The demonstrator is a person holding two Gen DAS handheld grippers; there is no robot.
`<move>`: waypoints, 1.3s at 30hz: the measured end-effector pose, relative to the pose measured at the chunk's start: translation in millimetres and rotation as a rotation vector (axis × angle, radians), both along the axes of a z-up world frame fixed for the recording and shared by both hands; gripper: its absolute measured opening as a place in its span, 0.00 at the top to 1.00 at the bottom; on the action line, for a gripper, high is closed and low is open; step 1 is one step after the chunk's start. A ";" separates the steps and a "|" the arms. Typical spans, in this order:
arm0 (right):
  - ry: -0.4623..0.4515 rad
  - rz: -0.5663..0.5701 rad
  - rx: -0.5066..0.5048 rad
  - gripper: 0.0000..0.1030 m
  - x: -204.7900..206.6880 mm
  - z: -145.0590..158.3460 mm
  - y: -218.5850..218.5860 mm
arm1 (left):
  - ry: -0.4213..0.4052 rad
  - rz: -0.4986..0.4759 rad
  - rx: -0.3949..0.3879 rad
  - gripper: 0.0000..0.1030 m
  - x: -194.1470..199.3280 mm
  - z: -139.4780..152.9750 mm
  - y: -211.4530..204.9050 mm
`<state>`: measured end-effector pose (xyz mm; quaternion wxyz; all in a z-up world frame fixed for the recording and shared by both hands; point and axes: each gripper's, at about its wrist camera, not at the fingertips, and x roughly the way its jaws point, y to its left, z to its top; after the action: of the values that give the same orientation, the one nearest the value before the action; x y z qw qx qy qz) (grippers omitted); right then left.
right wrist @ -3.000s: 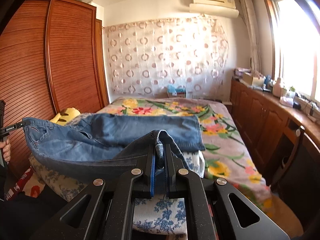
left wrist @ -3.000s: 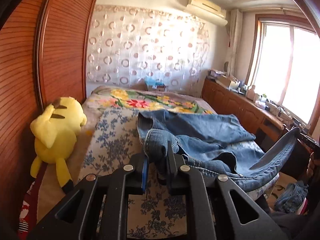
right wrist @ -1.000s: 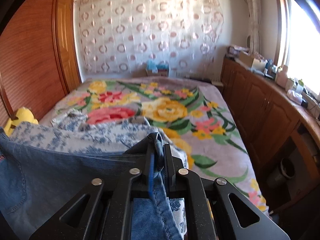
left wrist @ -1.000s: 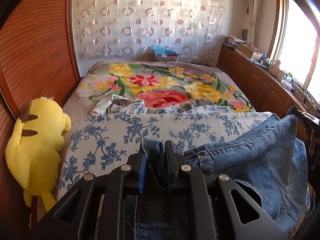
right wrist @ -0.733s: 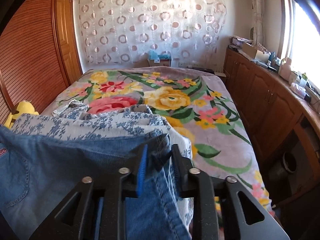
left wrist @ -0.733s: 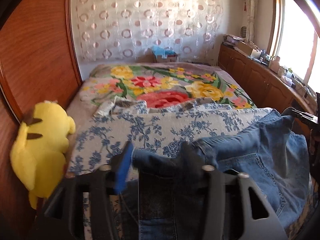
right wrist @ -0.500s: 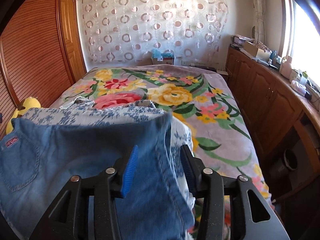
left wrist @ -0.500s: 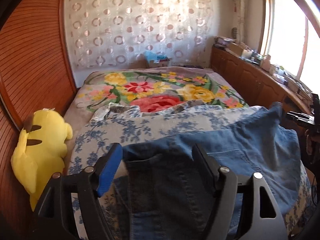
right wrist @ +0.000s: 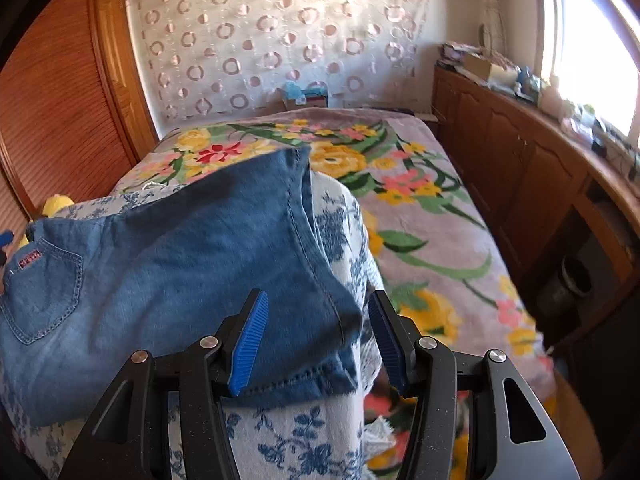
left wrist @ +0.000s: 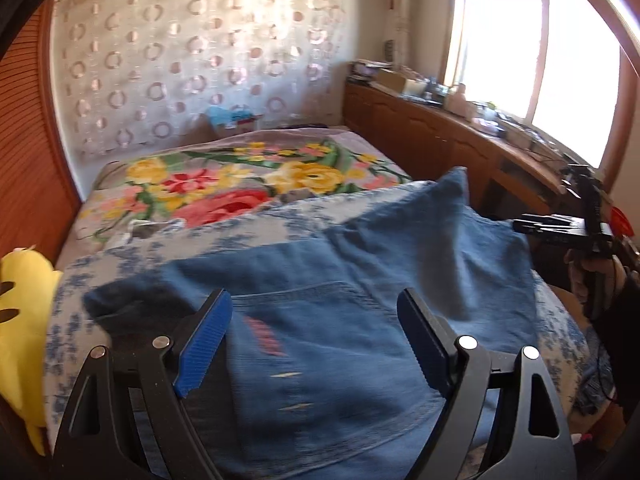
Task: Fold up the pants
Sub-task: 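Lower the folded jeans onto the bed and open both grippers, then grasp the leg hem edge of the jeans with the right gripper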
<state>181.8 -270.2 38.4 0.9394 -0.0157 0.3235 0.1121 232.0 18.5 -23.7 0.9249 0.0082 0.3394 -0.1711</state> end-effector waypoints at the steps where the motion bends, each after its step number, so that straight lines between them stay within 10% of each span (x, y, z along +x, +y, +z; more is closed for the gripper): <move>1: 0.009 -0.001 0.009 0.47 -0.2 -1.8 -0.9 | 0.000 -0.009 -0.002 0.17 -1.9 -0.3 -5.8; 8: 0.033 -0.019 0.036 0.48 -1.9 -8.9 1.3 | 0.009 -0.049 0.004 0.17 -8.6 -6.9 -37.1; 11: 0.024 -0.007 0.017 0.84 -7.7 -9.7 2.9 | 0.027 -0.061 0.014 0.17 -10.7 -13.7 -44.3; 15: -0.007 -0.004 0.012 0.89 -25.8 -4.6 -1.9 | 0.039 -0.066 0.019 0.17 -12.9 -18.9 -47.6; 19: 0.021 -0.036 0.033 0.88 -34.9 -13.2 -12.7 | 0.037 -0.072 0.016 0.17 -15.5 -18.4 -49.2; 25: 0.080 -0.075 0.048 0.55 -35.6 -33.3 -12.2 | 0.035 -0.082 0.017 0.17 -17.2 -19.7 -51.8; 39: 0.141 -0.107 0.099 0.50 -14.0 -49.4 -20.1 | 0.064 -0.078 0.041 0.17 -14.8 -31.9 -50.1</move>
<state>167.8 -290.3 -11.1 0.9186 0.0561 0.3833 0.0786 217.3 -31.6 -55.6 0.9058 0.0350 0.3717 -0.2004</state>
